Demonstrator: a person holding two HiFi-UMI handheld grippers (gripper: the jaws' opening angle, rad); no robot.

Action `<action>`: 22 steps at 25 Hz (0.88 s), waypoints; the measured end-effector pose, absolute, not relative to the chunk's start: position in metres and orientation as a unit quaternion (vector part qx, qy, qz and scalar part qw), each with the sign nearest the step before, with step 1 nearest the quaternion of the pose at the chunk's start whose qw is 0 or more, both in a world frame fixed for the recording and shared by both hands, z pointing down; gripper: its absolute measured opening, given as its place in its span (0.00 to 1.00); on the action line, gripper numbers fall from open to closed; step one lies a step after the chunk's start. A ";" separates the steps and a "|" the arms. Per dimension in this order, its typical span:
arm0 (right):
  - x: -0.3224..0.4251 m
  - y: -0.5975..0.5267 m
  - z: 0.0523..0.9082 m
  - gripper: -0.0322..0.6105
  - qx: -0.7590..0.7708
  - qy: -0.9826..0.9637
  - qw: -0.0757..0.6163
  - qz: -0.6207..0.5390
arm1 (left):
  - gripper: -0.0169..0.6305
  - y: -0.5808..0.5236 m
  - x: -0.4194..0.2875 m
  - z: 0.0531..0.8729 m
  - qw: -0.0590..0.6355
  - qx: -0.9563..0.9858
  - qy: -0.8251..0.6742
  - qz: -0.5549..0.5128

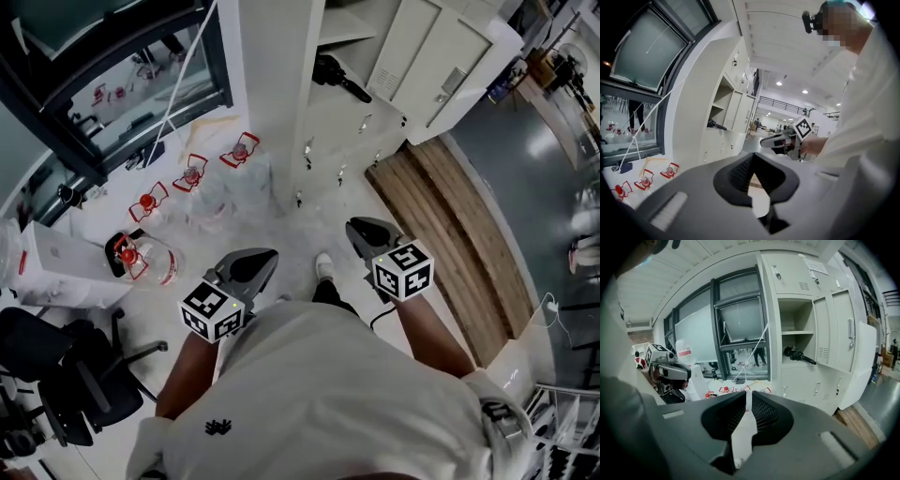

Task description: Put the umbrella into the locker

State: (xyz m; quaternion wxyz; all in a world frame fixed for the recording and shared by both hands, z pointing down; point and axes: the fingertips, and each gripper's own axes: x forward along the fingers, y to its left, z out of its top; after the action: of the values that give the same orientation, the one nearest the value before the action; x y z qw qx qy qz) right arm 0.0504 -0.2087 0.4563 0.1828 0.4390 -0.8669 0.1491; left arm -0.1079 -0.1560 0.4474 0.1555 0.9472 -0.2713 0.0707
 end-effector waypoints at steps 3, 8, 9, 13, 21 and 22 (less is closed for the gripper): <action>0.053 -0.207 0.457 0.11 0.439 -0.867 0.186 0.146 | 0.11 -0.155 -0.104 0.449 0.155 0.948 -0.268 0.072; 0.054 -0.206 0.457 0.09 0.440 -0.867 0.186 0.142 | 0.11 -0.155 -0.101 0.451 0.159 0.948 -0.266 0.073; 0.053 -0.206 0.458 0.09 0.440 -0.867 0.186 0.142 | 0.11 -0.154 -0.102 0.452 0.160 0.948 -0.266 0.074; 0.051 -0.205 0.458 0.09 0.437 -0.869 0.183 0.145 | 0.11 -0.154 -0.103 0.457 0.168 0.946 -0.267 0.077; 0.052 -0.215 0.464 0.09 0.427 -0.872 0.186 0.150 | 0.11 -0.160 -0.100 0.463 0.175 0.943 -0.272 0.082; 0.052 -0.218 0.465 0.09 0.426 -0.872 0.187 0.150 | 0.11 -0.162 -0.100 0.464 0.176 0.942 -0.274 0.082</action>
State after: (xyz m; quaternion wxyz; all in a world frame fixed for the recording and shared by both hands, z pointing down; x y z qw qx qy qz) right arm 0.0525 -0.2181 0.4645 0.1869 0.4264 -0.8723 0.1496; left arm -0.1002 -0.1624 0.4640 0.1757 0.9421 -0.2735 0.0824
